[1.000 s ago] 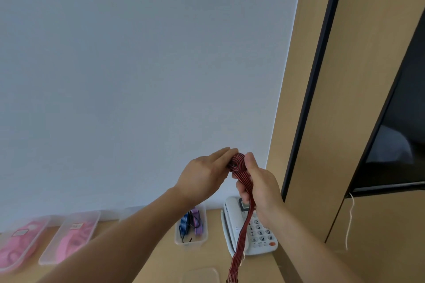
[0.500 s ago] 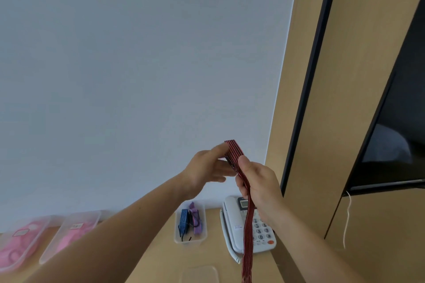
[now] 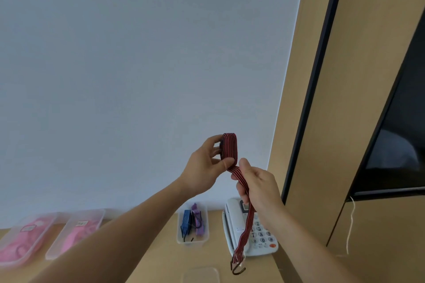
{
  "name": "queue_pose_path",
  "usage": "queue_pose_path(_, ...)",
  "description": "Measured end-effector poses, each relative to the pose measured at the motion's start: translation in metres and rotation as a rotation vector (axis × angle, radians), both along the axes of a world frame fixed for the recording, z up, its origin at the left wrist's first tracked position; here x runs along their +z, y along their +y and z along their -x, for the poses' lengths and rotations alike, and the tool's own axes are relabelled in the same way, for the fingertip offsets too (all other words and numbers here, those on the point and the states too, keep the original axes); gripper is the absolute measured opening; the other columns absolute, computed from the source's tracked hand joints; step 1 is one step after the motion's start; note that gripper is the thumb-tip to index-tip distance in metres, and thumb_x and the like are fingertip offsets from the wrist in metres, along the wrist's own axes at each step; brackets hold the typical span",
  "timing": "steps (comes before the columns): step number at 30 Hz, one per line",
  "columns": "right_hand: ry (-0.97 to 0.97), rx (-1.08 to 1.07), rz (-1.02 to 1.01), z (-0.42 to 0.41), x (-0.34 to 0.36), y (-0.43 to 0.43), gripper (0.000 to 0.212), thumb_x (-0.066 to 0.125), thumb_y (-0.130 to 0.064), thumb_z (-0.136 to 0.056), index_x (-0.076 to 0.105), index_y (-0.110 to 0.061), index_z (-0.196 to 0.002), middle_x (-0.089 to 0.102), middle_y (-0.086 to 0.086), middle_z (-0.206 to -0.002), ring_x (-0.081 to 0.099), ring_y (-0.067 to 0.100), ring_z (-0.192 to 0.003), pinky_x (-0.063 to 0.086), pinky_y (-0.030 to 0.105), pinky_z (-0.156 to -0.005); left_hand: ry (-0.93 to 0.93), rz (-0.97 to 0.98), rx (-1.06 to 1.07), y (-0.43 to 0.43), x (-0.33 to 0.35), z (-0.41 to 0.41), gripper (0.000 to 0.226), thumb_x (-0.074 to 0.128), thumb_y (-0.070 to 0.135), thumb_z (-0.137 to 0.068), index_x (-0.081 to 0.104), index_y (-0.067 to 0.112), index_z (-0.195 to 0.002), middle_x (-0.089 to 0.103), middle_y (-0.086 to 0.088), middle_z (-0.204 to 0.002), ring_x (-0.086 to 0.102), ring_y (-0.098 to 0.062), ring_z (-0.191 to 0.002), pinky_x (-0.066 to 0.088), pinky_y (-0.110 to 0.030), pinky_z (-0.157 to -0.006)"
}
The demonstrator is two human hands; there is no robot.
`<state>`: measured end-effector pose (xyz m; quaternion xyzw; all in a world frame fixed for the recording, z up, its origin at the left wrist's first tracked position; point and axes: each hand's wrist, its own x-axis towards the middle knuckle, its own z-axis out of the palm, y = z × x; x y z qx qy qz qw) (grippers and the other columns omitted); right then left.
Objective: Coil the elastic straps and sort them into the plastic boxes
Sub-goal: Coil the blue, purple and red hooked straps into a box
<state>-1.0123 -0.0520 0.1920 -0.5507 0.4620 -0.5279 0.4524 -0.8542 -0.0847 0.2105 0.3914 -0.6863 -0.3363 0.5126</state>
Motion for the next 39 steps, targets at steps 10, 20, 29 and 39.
queue_pose_path(10, -0.093, 0.038, -0.052, -0.003, -0.001, 0.003, 0.075, 0.045, -0.081, -0.073, 0.071, -0.010, -0.072, 0.055, 0.005, -0.054, 0.041, 0.013, -0.040, 0.035, 0.021, -0.040, -0.562, 0.611, 0.182, 0.001, -0.017, -0.009, 0.050, 0.070, 0.013, -0.089, 0.056, 0.017, -0.138, 0.070, 0.005, -0.120, 0.067, -0.011, -0.097, 0.054, -0.022, -0.082)
queue_pose_path(20, -0.121, 0.032, -0.079, -0.001, 0.000, -0.001, 0.059, 0.057, -0.067, -0.082, 0.072, -0.010, -0.074, 0.056, 0.003, -0.055, 0.041, 0.013, -0.042, 0.035, 0.021, -0.040, -0.528, 0.601, 0.168, -0.001, -0.018, -0.009, 0.066, 0.063, -0.007, -0.086, 0.047, 0.019, -0.145, 0.045, -0.005, -0.151, 0.056, -0.018, -0.127, 0.053, -0.026, -0.095)
queue_pose_path(29, -0.009, 0.001, 0.065, -0.008, -0.003, -0.004, 0.037, 0.057, -0.045, -0.093, 0.067, -0.010, -0.083, 0.064, -0.001, -0.060, 0.048, 0.011, -0.047, 0.040, 0.020, -0.045, 0.156, -0.453, -0.184, 0.008, 0.005, -0.002, 0.046, 0.053, 0.046, -0.094, 0.070, 0.006, -0.107, 0.075, -0.012, -0.105, 0.070, -0.024, -0.102, 0.051, -0.044, -0.093)
queue_pose_path(39, 0.044, -0.021, -0.042, -0.007, -0.009, -0.011, 0.044, 0.058, -0.042, -0.095, 0.067, -0.002, -0.081, 0.059, 0.001, -0.053, 0.045, 0.012, -0.042, 0.037, 0.020, -0.042, 0.067, -0.171, -0.001, -0.004, 0.000, -0.001, 0.034, 0.068, 0.019, -0.093, 0.056, 0.011, -0.124, 0.076, -0.003, -0.097, 0.070, -0.009, -0.081, 0.053, -0.024, -0.072)
